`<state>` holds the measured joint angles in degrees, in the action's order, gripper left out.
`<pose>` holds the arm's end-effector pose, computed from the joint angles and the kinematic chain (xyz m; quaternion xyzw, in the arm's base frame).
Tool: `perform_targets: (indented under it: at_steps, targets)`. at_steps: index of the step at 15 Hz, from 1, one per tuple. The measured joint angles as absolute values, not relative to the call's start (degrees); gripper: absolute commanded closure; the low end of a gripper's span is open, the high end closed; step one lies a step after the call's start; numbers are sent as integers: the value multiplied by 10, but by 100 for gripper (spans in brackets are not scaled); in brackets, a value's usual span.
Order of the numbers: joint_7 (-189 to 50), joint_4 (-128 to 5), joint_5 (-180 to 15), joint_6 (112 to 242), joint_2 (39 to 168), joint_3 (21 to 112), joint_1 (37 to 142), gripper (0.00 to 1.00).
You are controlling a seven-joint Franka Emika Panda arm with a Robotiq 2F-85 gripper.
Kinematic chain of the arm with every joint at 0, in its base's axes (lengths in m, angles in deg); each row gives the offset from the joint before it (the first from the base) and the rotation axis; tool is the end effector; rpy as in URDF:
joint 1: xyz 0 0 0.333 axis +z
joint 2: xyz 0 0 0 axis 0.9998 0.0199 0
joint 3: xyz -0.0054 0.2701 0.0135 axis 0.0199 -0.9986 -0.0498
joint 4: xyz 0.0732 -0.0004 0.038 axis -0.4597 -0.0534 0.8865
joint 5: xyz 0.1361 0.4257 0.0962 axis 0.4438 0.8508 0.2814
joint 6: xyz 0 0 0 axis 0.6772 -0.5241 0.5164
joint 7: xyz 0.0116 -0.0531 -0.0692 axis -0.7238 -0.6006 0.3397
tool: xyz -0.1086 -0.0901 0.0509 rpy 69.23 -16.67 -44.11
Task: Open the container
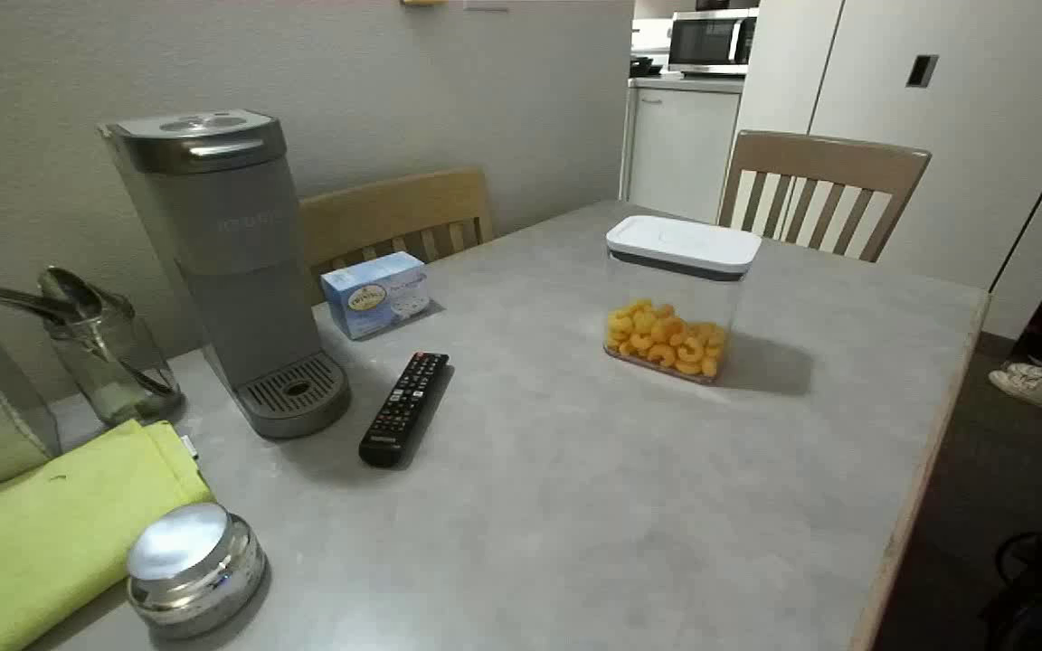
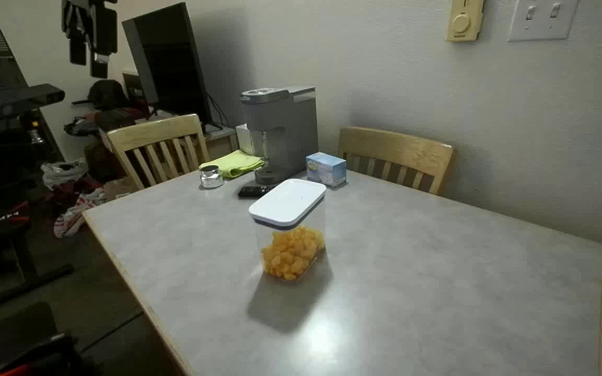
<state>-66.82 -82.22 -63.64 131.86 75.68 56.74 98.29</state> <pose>0.5079 0.1837 0.4404 -0.9840 -0.0494 0.1338 0.1069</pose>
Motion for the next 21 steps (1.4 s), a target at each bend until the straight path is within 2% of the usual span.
perform_targets:
  at_steps: [13, 21]
  targets:
    - [-669, -822, -645, 1329, 759, 567, 983, 0]
    - [-679, -820, -746, 1446, 794, 557, 983, 0]
